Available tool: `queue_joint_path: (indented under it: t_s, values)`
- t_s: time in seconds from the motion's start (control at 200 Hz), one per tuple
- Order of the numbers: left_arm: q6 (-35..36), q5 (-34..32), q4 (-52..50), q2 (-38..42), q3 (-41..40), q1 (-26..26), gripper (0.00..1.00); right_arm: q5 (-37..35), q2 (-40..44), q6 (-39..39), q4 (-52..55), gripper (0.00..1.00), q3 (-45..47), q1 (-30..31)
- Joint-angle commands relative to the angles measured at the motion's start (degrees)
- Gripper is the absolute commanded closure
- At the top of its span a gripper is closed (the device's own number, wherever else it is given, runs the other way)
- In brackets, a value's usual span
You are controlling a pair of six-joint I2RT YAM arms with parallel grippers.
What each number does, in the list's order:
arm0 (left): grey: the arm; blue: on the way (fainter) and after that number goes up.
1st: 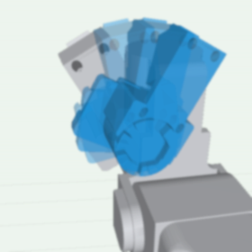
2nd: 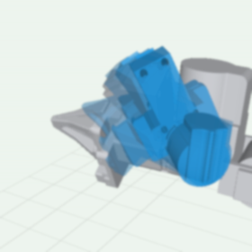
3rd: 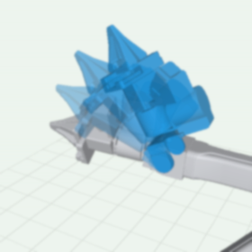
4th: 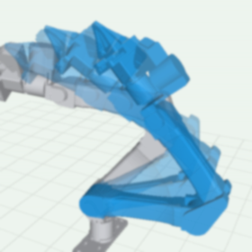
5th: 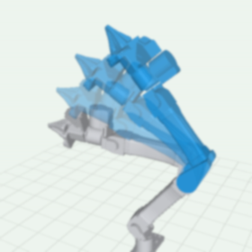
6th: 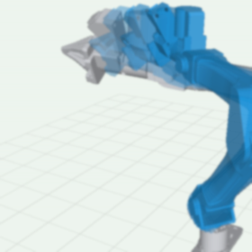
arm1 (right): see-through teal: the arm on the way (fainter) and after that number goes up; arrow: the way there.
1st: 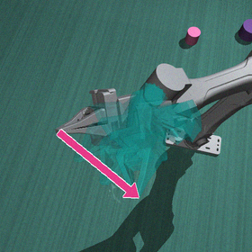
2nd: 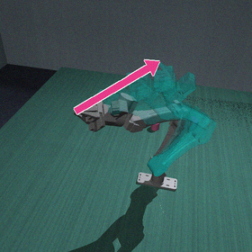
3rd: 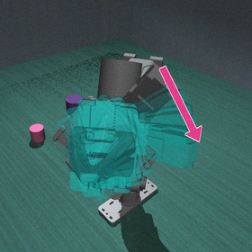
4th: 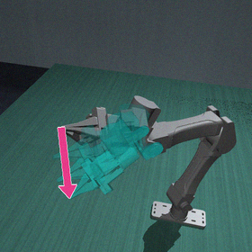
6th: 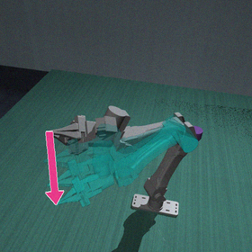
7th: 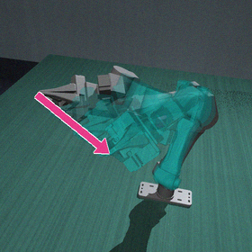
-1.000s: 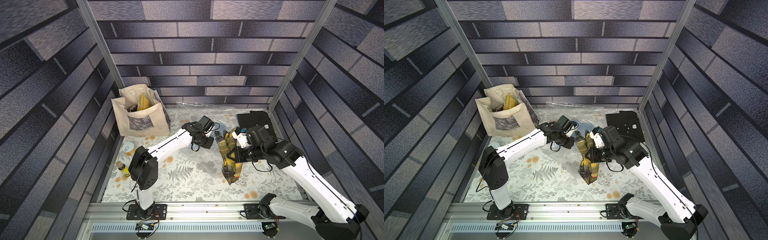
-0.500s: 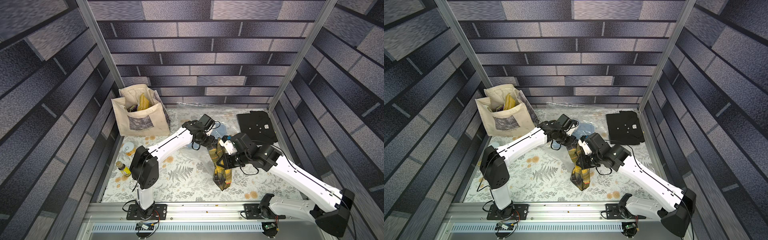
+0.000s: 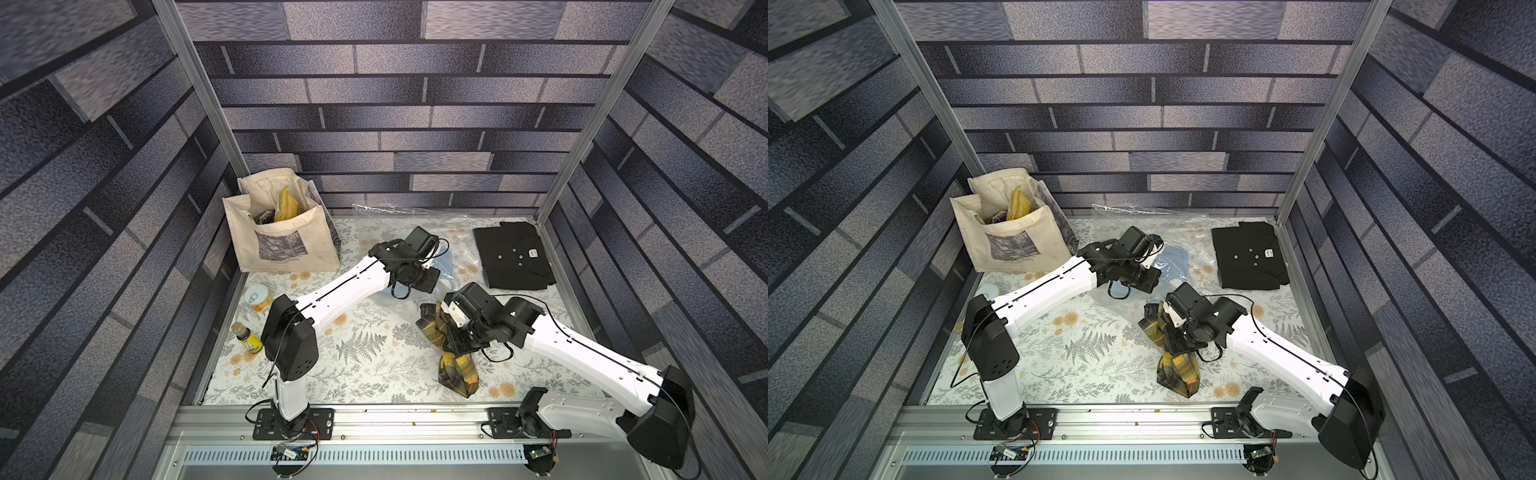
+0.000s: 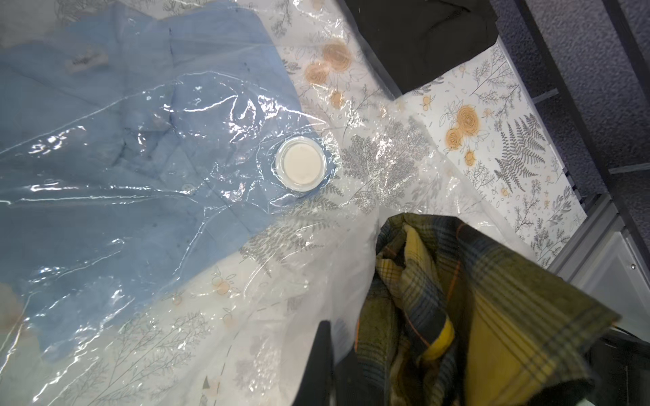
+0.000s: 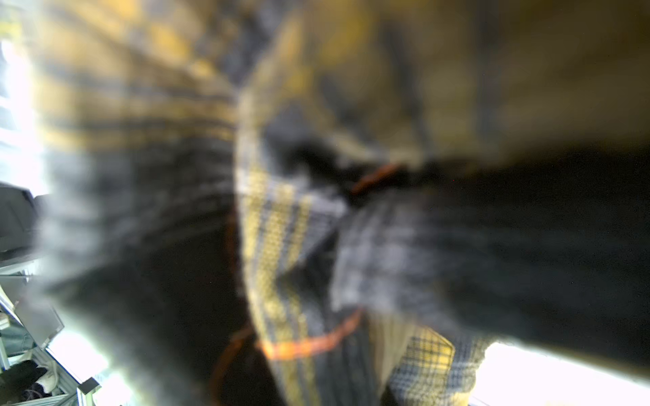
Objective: Place the folded shirt into the vacuum bag
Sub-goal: Place the shirt in the vacuum bag.
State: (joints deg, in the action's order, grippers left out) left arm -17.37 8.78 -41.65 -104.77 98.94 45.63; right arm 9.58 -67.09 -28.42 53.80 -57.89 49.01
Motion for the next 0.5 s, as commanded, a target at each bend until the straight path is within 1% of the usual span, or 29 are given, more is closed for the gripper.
queue_joint_path:
  t_s: [0.0, 0.1, 0.195, 0.341, 0.431, 0.496]
  values:
    - [-1.5, -1.61, 1.49, 3.82, 2.45, -0.58, 0.96, -0.62, -1.38, 2.12, 3.41, 1.0, -8.29, 4.32]
    - [-1.53, -1.26, 1.66, 3.77, 1.91, -0.66, 0.96, -0.8, -5.48, 3.49, 4.47, 1.0, -14.43, 9.59]
    - [-1.97, -1.17, 2.34, 4.69, 1.45, -0.65, 0.95, 0.74, -7.65, 3.71, 2.15, 1.0, -16.49, 10.71]
    - [-2.38, -1.49, 3.34, 7.54, 0.2, -0.69, 0.96, 3.19, -8.67, 3.22, -2.56, 1.0, -12.52, 9.83]
    - [-2.67, -0.87, 4.58, 9.76, -1.22, -0.69, 0.96, 5.49, -7.54, 0.97, -6.1, 1.0, -7.06, 6.89]
    - [-3.0, -0.22, 5.42, 11.16, -2.38, -0.52, 0.96, 5.78, -5.79, -0.33, -7.81, 1.0, -3.77, 4.96]
